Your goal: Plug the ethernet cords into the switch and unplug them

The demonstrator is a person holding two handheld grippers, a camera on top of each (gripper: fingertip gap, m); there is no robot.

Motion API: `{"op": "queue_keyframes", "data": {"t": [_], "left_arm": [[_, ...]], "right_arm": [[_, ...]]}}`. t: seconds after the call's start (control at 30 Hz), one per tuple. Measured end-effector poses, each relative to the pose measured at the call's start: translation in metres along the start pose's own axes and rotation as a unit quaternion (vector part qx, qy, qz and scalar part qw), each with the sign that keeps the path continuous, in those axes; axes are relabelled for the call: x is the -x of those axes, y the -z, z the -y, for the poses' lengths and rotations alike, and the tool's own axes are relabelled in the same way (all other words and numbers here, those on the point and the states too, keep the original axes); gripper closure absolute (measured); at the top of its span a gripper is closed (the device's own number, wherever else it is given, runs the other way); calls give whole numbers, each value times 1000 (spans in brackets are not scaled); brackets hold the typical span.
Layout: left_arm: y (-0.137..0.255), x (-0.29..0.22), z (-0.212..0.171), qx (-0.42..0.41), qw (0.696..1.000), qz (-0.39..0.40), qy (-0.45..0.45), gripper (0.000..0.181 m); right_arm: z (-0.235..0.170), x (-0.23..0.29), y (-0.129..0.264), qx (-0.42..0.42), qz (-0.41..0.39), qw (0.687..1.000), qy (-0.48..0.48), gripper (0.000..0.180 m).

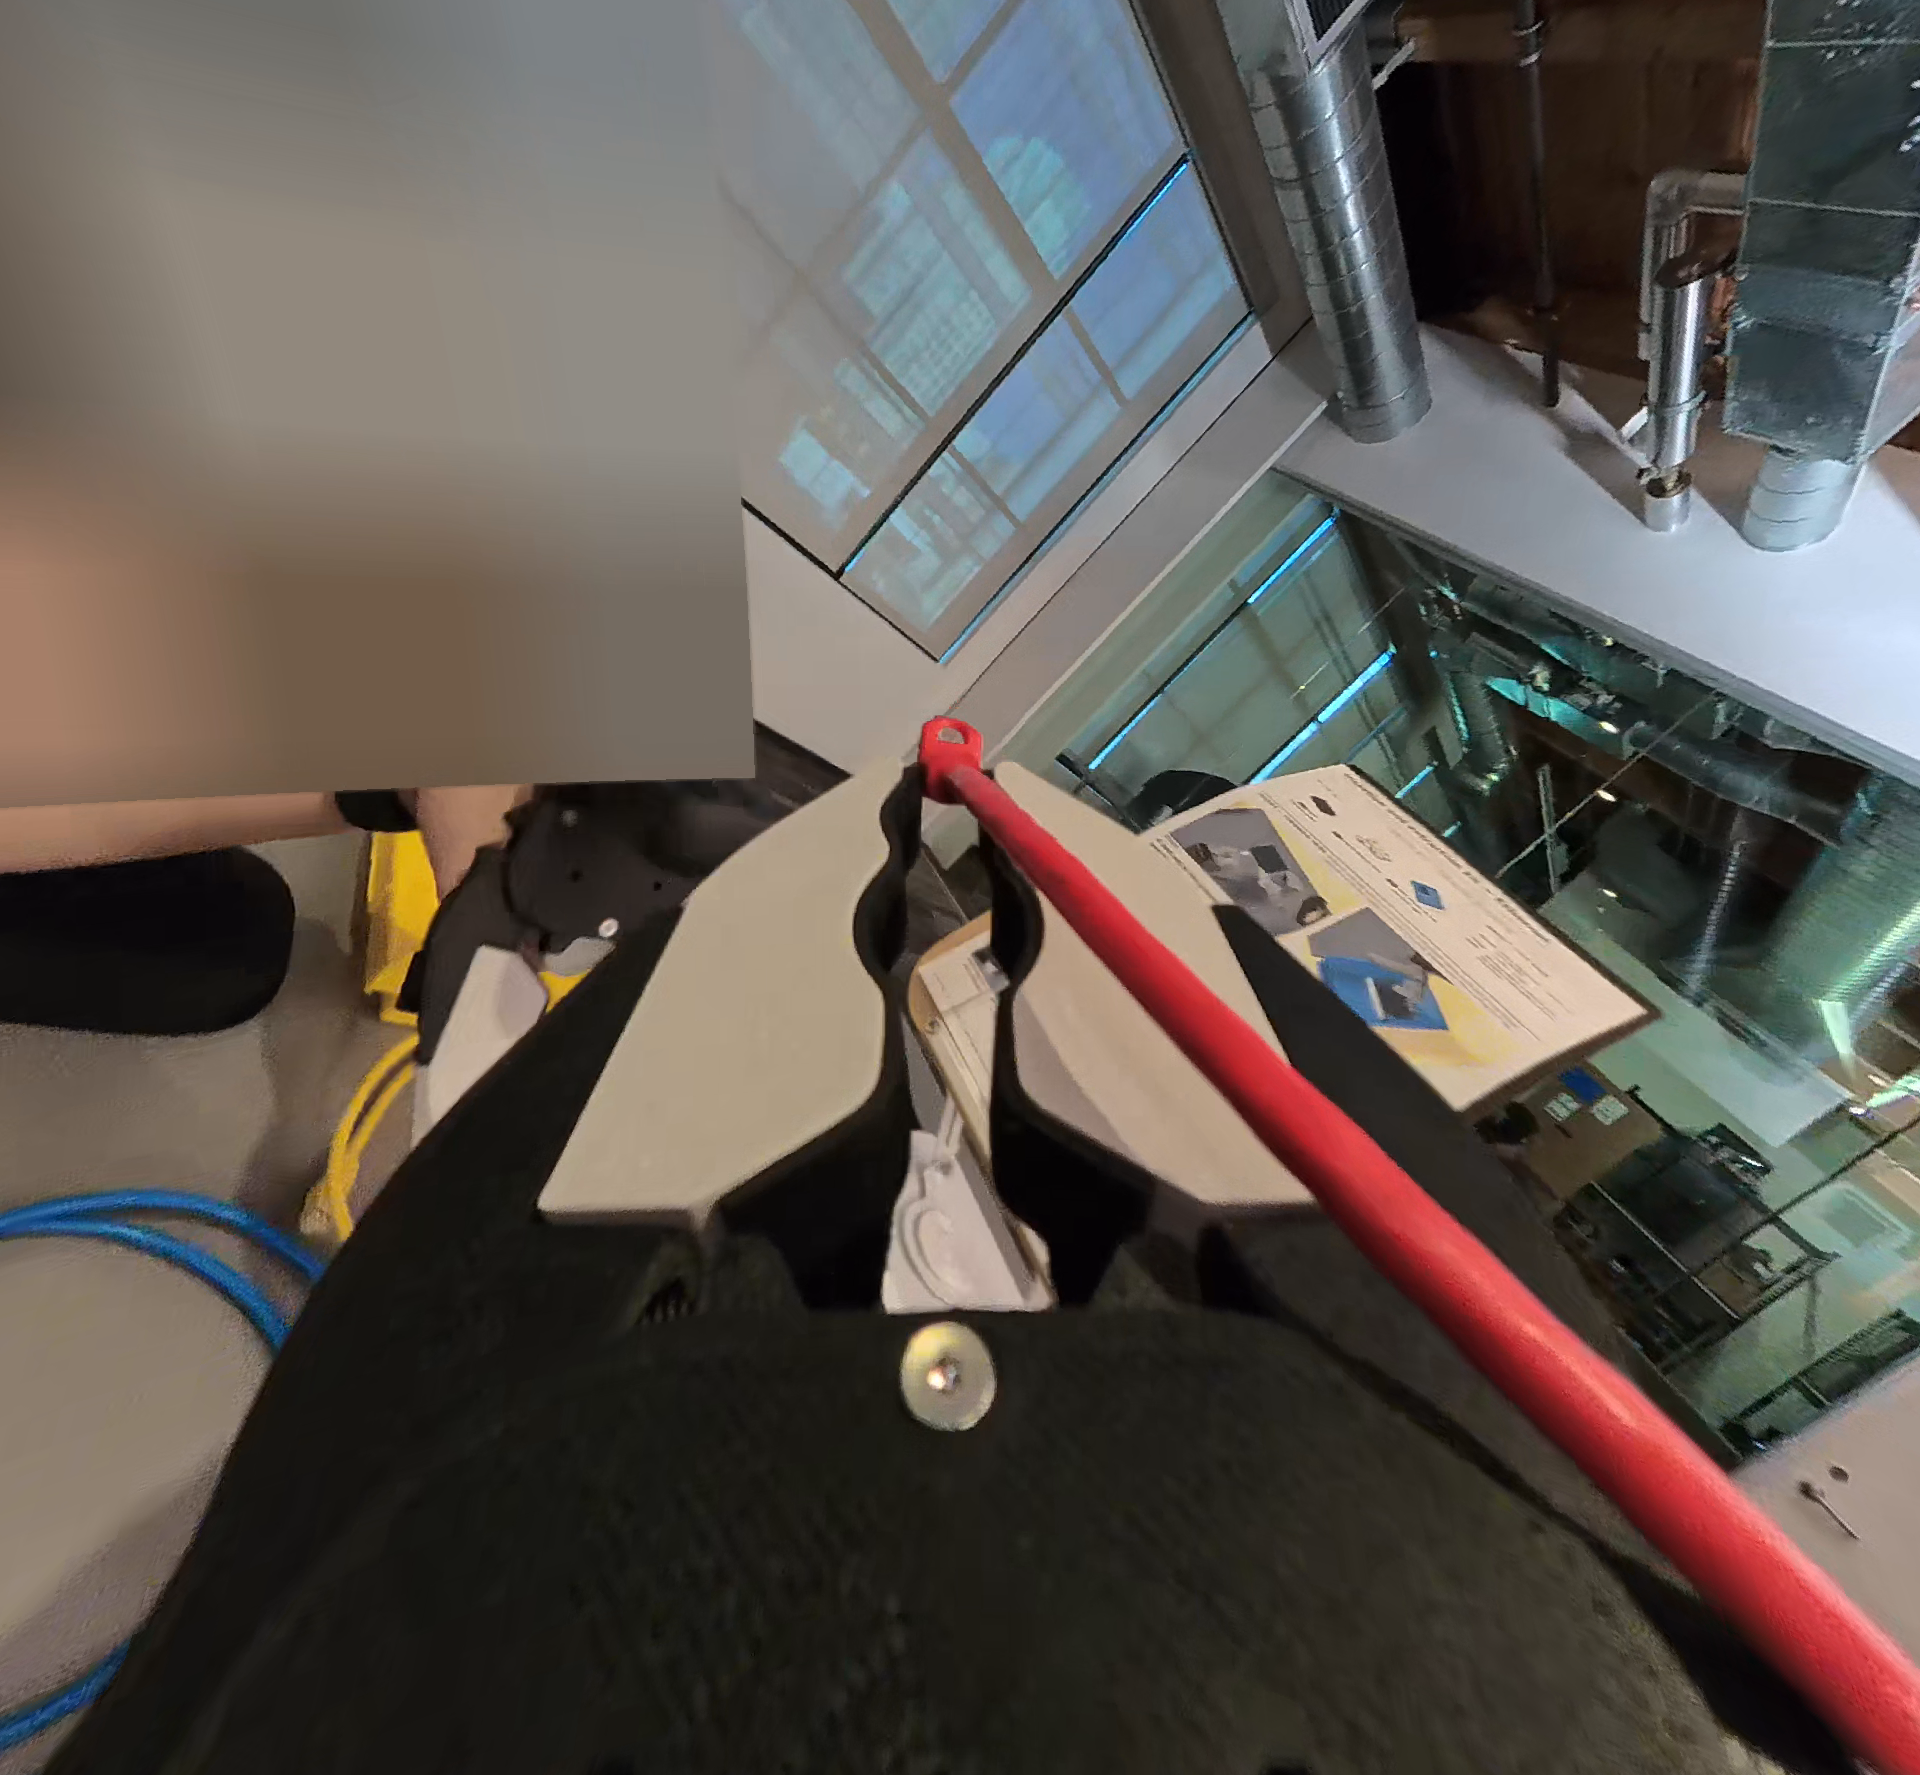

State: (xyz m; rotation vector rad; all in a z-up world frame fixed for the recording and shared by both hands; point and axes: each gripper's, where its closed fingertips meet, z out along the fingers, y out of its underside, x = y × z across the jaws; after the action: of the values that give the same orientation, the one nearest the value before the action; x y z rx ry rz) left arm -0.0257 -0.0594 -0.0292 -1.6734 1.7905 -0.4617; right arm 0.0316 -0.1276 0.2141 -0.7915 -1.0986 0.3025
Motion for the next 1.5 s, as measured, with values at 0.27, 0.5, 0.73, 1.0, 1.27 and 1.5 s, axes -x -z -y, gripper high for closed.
{"op": "queue_keyframes", "data": {"t": [0.27,0.5,0.73,1.0,1.27,1.5], "left_arm": [[-46,9,-19,127,977,30,-168,110],[-87,12,-59,213,931,-53,-291,117],[-108,10,-69,216,917,-132,-308,108],[-112,0,-70,196,917,-176,-299,113],[-112,1,-70,186,924,-177,-283,115],[-101,10,-59,166,944,-134,-251,116]], "right_arm": [[13,-11,43,-1,-16,1000,16,169],[8,-33,76,-7,-54,998,-11,169],[2,-42,88,-2,-69,997,-35,168],[-22,-54,77,39,-82,993,-77,168],[-50,-55,64,84,-67,989,-106,168],[-54,-48,57,88,-45,989,-107,168]]}}
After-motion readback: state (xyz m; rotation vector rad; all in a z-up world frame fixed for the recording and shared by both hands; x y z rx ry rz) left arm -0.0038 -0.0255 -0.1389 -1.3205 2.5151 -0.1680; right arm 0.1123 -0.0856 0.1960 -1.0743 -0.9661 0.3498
